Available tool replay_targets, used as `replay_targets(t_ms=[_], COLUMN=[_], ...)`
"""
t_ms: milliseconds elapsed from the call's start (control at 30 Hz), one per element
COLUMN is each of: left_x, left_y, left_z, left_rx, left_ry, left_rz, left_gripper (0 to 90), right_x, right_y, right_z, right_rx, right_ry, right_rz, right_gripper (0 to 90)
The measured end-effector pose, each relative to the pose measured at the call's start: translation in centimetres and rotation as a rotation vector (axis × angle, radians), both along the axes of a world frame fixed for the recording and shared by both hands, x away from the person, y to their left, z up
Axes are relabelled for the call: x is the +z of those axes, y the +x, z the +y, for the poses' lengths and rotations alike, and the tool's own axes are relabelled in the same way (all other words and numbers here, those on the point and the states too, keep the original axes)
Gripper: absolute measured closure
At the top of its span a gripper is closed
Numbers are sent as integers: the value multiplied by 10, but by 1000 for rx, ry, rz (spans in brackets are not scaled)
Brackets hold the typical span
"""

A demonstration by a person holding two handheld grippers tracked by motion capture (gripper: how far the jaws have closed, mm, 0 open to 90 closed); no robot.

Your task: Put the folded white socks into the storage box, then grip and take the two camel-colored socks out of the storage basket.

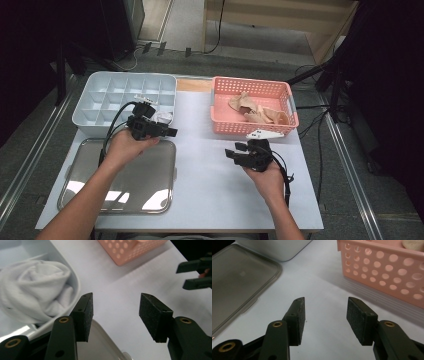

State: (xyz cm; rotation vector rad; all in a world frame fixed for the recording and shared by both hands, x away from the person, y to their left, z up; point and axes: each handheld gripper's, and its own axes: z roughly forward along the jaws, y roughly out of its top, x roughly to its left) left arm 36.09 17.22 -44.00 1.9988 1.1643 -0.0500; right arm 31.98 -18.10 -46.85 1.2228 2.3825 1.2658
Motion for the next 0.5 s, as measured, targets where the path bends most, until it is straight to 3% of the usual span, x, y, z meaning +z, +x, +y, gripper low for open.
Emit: replay_targets(t_ms=[133,333,500], left_x=[-3,-9,-12], left_y=[-11,-22,-25], left_z=[-5,-8,-10], left_rx=[-11,-26,-38], left_ry=[-4,8,20], left_rz=[-6,-32,-26], left_gripper=[457,456,456], right_x=[-1,1,3], right_y=[5,11,16], right_z=[-1,-4,-7], right_rx=[-15,-21,-31], right_ry=[21,1,-5], right_rz=[21,10,8], right_gripper=[504,495,495])
